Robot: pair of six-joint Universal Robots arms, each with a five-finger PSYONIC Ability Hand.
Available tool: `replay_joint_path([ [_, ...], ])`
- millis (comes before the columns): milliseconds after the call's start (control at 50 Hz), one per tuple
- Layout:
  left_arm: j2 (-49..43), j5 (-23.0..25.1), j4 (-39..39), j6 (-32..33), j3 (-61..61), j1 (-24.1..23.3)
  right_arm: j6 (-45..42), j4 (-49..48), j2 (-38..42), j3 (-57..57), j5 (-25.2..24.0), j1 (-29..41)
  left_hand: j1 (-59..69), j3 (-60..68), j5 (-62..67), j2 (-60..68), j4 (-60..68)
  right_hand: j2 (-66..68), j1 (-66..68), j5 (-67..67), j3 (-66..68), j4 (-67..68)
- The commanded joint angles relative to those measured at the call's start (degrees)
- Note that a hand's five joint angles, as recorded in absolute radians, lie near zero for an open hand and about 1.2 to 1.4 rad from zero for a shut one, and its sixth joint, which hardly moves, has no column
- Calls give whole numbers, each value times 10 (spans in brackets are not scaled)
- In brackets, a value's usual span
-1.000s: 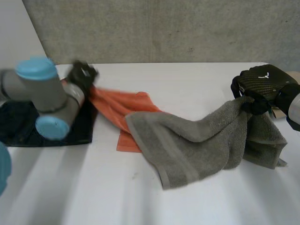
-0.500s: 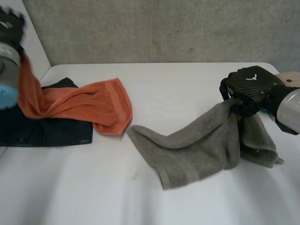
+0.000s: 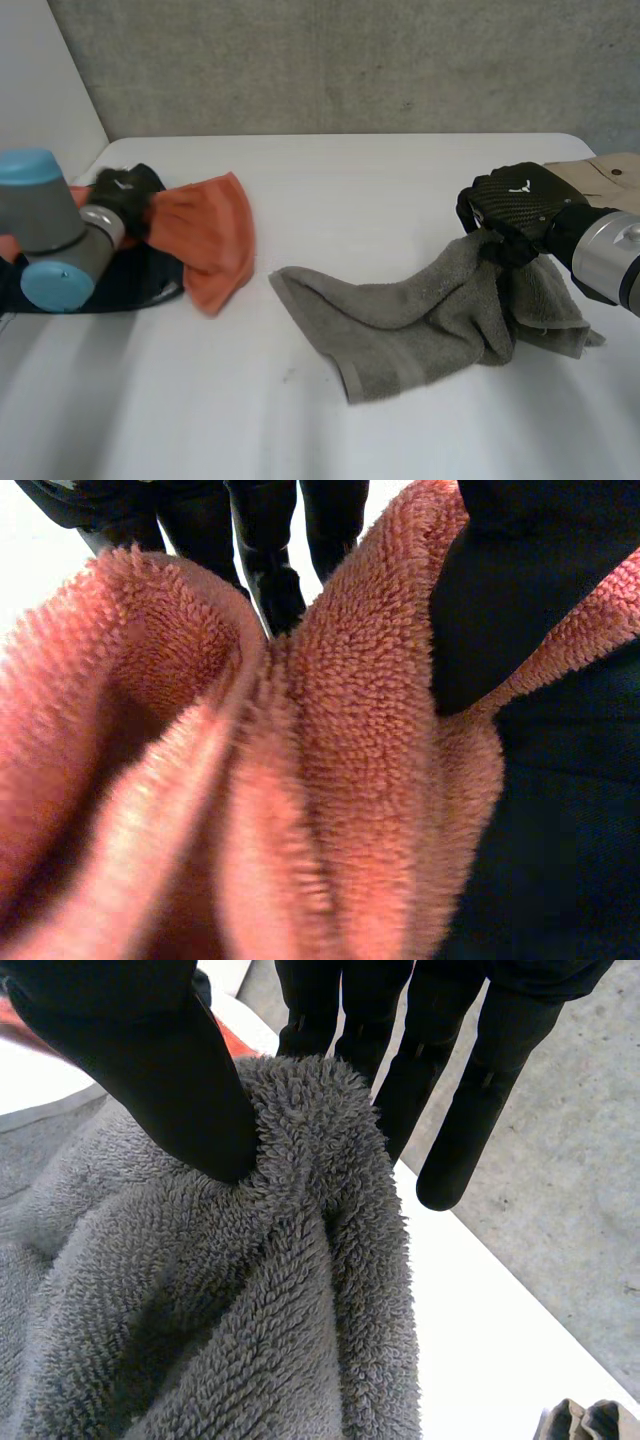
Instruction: Fold the laundry.
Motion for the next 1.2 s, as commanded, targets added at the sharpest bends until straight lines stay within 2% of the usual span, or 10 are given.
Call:
replay_joint_path([
  [20, 107, -123, 121, -65, -11, 38, -5, -5, 0, 2, 6, 1, 169, 148, 169, 137, 117, 131, 187, 146, 123, 114],
  [100, 117, -171, 178, -38, 17, 70, -5, -5, -1, 2, 6, 9, 169, 148, 169, 137, 117, 131, 187, 146, 123, 114],
  [260, 49, -162, 76, 42, 76, 83, -3, -6, -1, 1, 6, 29, 169, 148, 169, 137, 117, 131, 187, 146, 123, 114],
  [340, 64, -109, 31, 25, 34, 65, -2, -7, 0, -8, 7, 41, -531, -552, -531, -563, -583, 131, 187, 146, 123, 114],
  [680, 270, -35, 62, -68, -200, 5, -15, -21, 64, -123, 10, 235, -531, -552, -531, -563, -583, 131, 187, 146, 123, 114],
  [860, 315, 37, 60, -120, -310, -41, -194, 178, 89, -50, 105, 235, -531, -552, -531, -563, -583, 131, 187, 146, 123, 114],
  [880, 315, 45, 60, -122, -315, -46, -214, 189, 87, -42, 109, 230, -531, -552, -531, -563, -583, 16, 72, 31, 8, -1],
  [900, 313, 58, 60, -124, -323, -55, -237, 195, 82, -33, 109, 219, -531, -552, -531, -563, -583, -353, -297, -338, -361, -370],
  [920, 312, 64, 60, -124, -326, -60, -241, 194, 75, -29, 106, 212, -531, -552, -531, -563, -583, -539, -482, -524, -546, -555],
  [1200, 243, 87, -2, -127, -273, -145, -61, 124, -13, -102, 30, 99, -531, -552, -531, -563, -583, -569, -513, -554, -577, -586],
])
